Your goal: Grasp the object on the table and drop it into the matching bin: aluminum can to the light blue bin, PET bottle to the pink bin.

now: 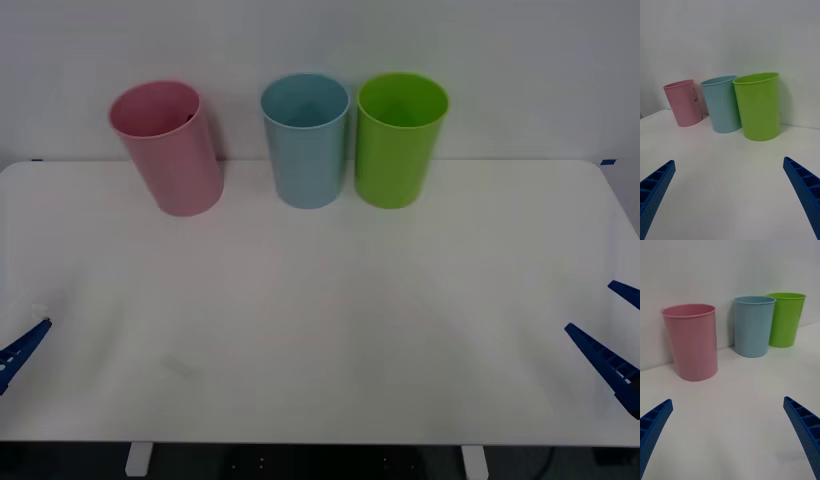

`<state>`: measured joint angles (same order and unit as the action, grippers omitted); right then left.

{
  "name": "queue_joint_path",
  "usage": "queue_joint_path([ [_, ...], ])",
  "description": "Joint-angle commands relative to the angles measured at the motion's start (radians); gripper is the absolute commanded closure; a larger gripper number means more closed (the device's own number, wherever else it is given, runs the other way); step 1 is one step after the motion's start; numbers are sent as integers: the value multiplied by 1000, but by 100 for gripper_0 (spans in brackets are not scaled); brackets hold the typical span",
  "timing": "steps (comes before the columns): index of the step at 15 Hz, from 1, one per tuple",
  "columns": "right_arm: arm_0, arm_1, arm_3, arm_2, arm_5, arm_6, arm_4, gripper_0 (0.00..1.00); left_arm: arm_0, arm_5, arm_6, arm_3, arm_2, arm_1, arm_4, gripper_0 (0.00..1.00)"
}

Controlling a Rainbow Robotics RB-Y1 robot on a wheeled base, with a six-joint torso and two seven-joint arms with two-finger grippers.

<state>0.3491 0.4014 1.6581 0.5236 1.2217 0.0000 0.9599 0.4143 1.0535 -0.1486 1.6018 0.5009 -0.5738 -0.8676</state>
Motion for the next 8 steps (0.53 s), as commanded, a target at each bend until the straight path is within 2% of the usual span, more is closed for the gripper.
queue_joint_path([
  [1,0,0,0,0,0,0,0,0,15,3,-20,0,-12,0,-4,0],
  [8,0,0,0,0,0,0,0,0,21,3,-11,0,-32,0,-7,0],
])
